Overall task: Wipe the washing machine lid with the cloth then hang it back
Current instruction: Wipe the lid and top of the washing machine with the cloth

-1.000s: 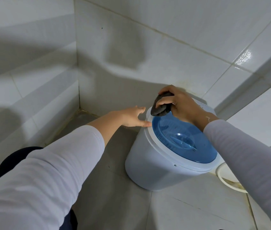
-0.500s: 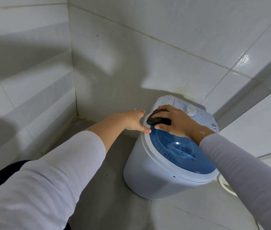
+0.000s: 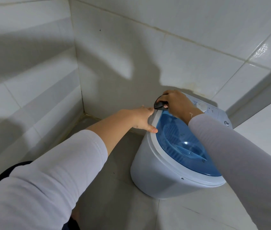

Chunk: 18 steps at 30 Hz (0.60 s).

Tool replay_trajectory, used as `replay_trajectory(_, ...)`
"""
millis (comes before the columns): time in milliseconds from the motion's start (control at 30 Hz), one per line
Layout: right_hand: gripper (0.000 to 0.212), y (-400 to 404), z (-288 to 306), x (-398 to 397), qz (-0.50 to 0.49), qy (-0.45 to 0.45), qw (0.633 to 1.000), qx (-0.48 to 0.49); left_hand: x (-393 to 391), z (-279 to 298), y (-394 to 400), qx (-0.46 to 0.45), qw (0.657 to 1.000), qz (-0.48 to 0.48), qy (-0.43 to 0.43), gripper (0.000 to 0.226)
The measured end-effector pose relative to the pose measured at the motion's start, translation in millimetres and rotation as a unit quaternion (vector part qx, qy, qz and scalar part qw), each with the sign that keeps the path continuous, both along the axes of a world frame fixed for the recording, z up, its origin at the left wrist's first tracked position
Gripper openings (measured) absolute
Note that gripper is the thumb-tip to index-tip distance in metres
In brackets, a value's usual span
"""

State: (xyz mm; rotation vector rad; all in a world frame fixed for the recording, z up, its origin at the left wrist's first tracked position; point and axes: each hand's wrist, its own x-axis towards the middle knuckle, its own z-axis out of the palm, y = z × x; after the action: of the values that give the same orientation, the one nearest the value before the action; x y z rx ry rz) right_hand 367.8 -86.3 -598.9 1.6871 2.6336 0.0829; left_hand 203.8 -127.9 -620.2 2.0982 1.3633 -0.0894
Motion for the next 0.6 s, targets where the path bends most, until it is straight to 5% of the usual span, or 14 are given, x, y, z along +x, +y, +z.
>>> replay_trajectory(433,0.04,43,0,-3,-0.114,-0.087,0.987,0.068,1,10,-5,0.017,0.998,-0.044,0.049,0.092)
replay_trajectory(600,0.033,54,17,9,-0.186,0.0,0.982,0.034,0,12,-5,0.013,0.998,-0.049,0.042,0.093)
